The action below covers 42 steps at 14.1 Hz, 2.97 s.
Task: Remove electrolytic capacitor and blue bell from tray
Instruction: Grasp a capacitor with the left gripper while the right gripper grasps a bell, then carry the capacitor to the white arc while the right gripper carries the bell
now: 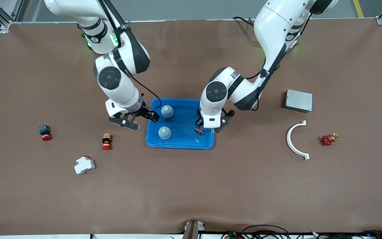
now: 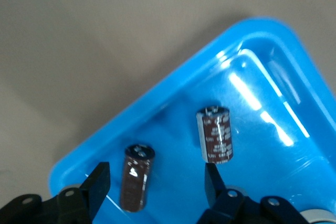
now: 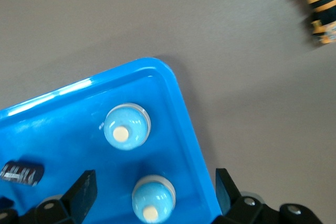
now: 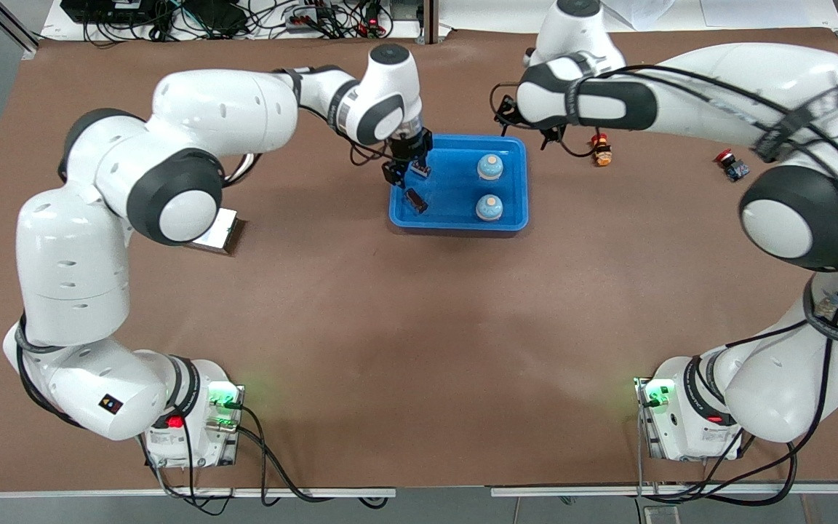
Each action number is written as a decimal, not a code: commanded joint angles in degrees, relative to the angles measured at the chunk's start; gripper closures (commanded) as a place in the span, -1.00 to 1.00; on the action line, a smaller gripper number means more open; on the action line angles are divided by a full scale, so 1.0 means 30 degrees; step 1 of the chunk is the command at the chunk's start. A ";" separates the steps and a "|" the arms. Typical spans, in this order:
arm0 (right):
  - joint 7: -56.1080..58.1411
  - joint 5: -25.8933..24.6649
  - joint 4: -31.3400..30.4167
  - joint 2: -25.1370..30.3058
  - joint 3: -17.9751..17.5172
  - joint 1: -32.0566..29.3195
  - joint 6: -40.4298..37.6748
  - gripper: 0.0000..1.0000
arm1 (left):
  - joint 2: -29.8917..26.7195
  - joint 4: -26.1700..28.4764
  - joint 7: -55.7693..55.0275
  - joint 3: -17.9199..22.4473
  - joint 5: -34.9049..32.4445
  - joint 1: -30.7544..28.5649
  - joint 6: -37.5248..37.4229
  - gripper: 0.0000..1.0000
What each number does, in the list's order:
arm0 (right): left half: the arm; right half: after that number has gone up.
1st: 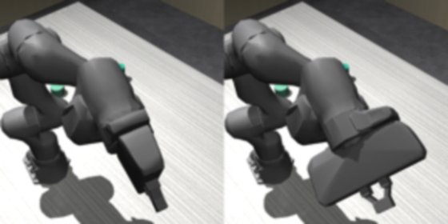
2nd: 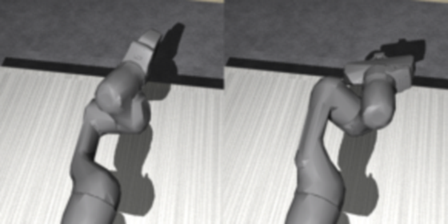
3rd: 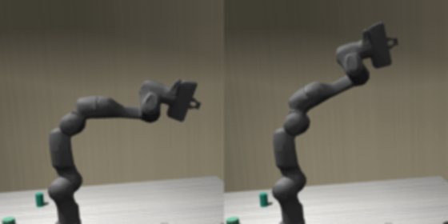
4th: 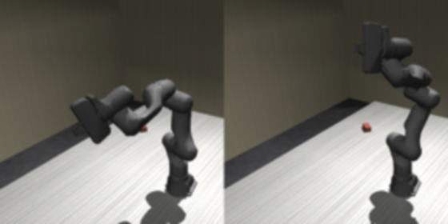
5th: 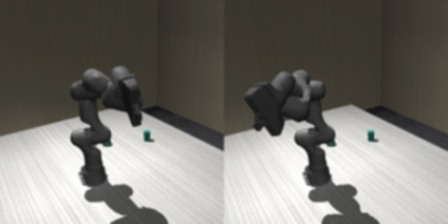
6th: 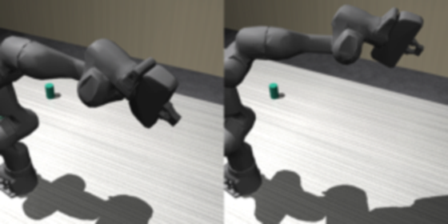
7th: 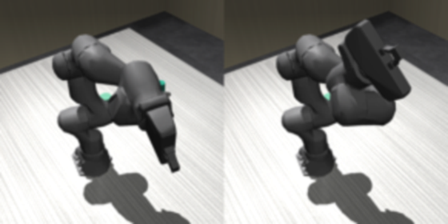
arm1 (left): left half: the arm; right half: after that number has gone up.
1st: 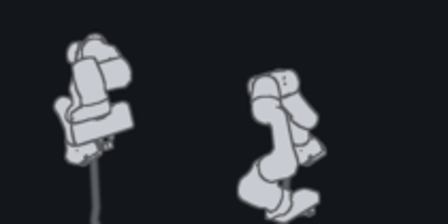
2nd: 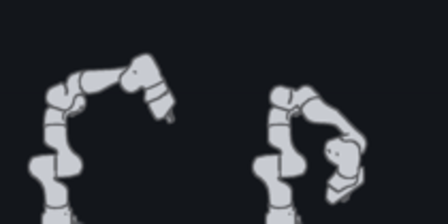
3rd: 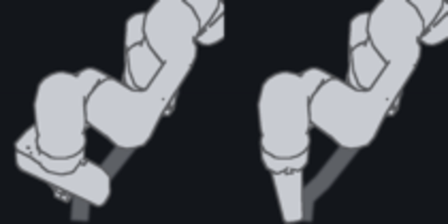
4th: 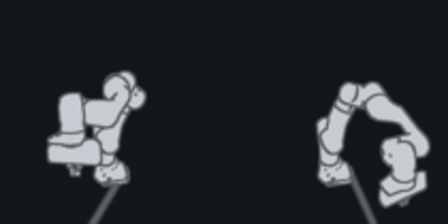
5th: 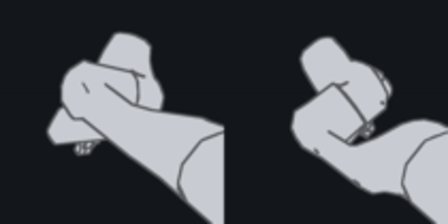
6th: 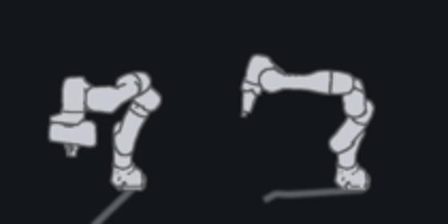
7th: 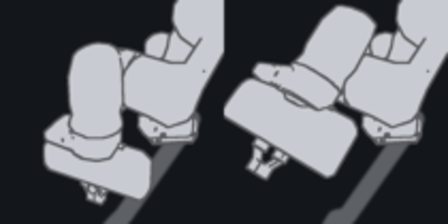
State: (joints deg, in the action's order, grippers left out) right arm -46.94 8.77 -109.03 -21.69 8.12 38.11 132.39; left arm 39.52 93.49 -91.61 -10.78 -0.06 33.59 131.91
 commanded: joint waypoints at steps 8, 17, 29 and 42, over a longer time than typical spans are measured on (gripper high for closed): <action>-0.3186 -0.0347 0.2296 -0.4895 0.0281 0.1414 0.3596 -1.00 | 0.0363 0.0361 -0.0693 0.0282 -0.0126 0.0962 -0.0346 -0.16; -0.3513 -0.0376 0.2652 -0.5485 0.0310 0.1621 0.3596 -1.00 | 0.0100 0.0098 -0.0547 0.0253 -0.1239 0.1343 -0.3065 1.00; -0.4099 -0.0376 0.2944 -0.5720 0.0281 0.1622 0.3655 0.34 | -0.4207 0.0885 0.2470 0.0282 -0.1238 -0.4217 -0.7758 1.00; -0.4596 -0.0143 0.5367 -0.5515 0.0252 0.1622 -0.0462 1.00 | -0.2833 0.4082 1.3190 0.0311 -0.3583 -0.9262 -0.2753 1.00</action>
State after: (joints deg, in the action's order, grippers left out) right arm -59.19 8.63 -98.07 -38.03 8.50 42.44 137.47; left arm 30.52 105.25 -54.77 -9.41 -9.53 6.59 121.21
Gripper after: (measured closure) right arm 0.366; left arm 0.714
